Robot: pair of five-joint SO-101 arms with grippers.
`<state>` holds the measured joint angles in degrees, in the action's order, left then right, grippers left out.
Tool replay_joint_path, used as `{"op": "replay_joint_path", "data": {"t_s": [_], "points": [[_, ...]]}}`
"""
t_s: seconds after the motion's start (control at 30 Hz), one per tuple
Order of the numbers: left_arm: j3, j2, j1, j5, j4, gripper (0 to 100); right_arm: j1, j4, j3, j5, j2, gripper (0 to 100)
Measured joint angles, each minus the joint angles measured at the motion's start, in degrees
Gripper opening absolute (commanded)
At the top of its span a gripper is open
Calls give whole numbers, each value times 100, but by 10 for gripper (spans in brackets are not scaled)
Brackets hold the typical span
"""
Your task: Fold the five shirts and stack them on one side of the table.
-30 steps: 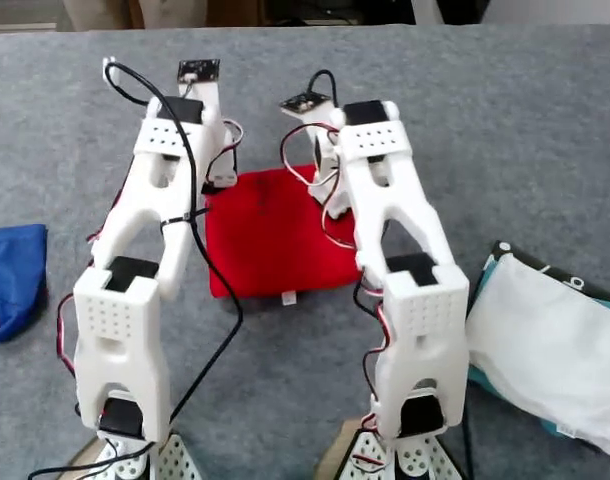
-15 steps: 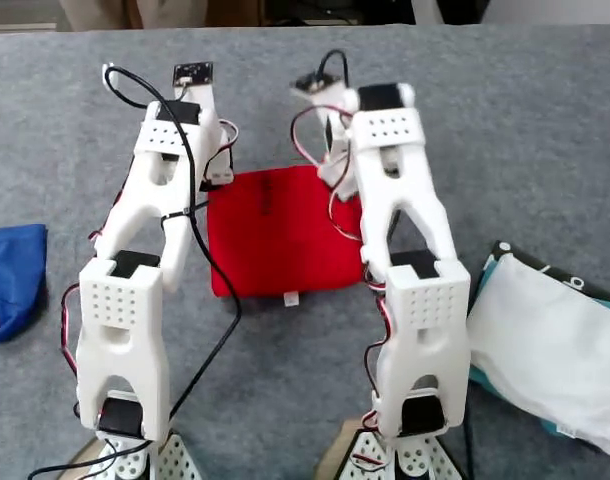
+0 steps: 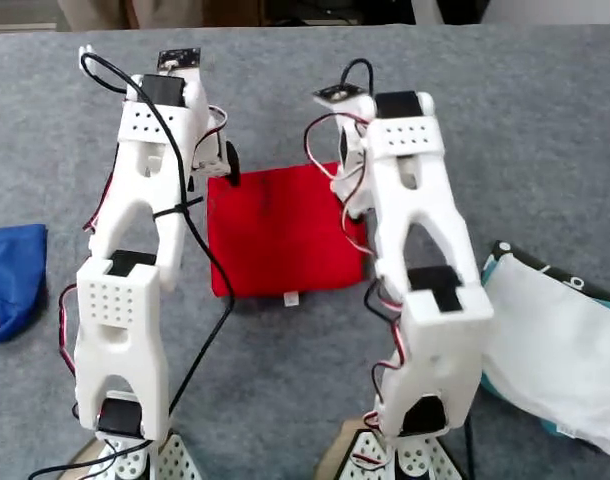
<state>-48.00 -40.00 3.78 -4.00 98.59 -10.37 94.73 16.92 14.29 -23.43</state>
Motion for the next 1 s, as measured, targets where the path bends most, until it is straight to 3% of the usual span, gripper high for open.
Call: {"op": "replay_joint_path", "data": {"t_s": [0.33,0.77,0.9,1.0], "points": [[-26,-985,0,0,-607,271,-677,-941,-1046,-624,141,236],[-70,-1371,0,0,-1029,270,-703,-1908,-1327,-932,-756,235],[-70,-1371,0,0,-1029,191,-703,-1837,-1275,-941,-809,231],[-79,-1371,18,-9,-1064,96,-695,-1749,-1213,-932,-888,174]]}}
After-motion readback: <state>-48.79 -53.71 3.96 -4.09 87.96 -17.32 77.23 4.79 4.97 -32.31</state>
